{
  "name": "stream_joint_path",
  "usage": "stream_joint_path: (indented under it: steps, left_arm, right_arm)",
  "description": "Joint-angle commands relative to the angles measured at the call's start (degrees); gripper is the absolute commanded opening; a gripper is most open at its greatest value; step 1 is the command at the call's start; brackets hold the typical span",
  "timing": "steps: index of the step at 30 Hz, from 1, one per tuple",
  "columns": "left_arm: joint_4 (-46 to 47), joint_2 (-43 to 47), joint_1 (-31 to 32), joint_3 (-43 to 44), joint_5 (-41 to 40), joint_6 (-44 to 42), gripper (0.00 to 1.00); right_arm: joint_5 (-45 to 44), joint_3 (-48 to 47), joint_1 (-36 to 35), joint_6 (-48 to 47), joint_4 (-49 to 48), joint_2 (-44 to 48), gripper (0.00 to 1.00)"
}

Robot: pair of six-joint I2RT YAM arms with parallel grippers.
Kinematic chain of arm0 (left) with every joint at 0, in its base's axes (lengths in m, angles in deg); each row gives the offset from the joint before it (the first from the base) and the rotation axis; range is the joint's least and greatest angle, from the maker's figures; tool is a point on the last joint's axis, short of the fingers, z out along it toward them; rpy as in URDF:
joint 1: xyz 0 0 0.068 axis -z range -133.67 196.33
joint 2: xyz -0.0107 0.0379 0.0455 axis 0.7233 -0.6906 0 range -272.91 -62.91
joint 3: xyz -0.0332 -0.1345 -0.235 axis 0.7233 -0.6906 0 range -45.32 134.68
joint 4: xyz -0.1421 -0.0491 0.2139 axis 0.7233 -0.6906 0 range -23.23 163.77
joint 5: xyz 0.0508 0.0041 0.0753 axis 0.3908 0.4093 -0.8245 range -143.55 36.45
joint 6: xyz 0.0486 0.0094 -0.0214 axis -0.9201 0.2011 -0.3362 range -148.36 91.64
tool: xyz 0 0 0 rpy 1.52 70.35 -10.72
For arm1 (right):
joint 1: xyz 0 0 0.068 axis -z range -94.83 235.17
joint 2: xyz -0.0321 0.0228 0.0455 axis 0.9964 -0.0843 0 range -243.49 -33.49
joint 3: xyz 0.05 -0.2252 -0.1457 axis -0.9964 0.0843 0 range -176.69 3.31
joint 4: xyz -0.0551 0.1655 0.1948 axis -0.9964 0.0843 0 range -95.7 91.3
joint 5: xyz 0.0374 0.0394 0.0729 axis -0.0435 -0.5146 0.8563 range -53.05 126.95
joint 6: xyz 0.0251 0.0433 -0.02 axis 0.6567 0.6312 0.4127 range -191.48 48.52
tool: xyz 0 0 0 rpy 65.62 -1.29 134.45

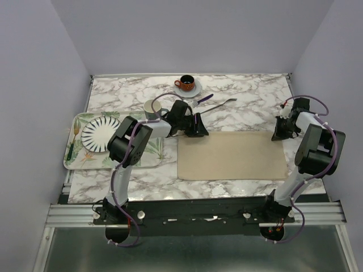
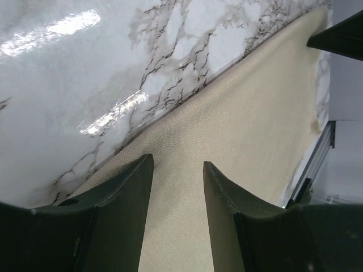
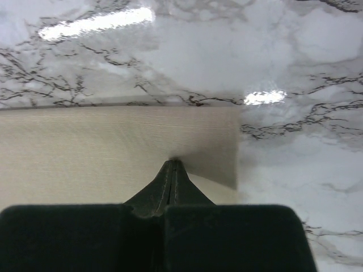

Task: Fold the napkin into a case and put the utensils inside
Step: Smooth out the rectangle-folded napkin at the center of the board.

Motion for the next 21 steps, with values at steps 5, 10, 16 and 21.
stream_joint_path:
  steps: [5, 10, 16, 21]
  left_arm:
    - [-14.7, 6.2, -0.1, -0.2, -13.0, -11.4, 0.53]
    - [-18.4, 8.5, -0.2, -0.9, -16.7, -14.5, 0.50]
    - [-21.6, 10.9, -0.3, -1.2, -22.3, -17.2, 0.41]
    - [-24.2, 12.1, -0.4, -0.9, -26.6, -19.6, 0.31]
  right_arm:
    - [-8.7, -0.9, -0.2, -4.6, -2.0, -1.4, 0.01]
    - [-9.2, -0.8, -0.2, -4.8, -2.0, -1.3, 0.01]
    - [-9.4, -0.2, -0.4, -5.2, -2.0, -1.1, 0.01]
    - [-9.3, -0.7, -0.4, -4.8, -2.1, -1.4, 0.01]
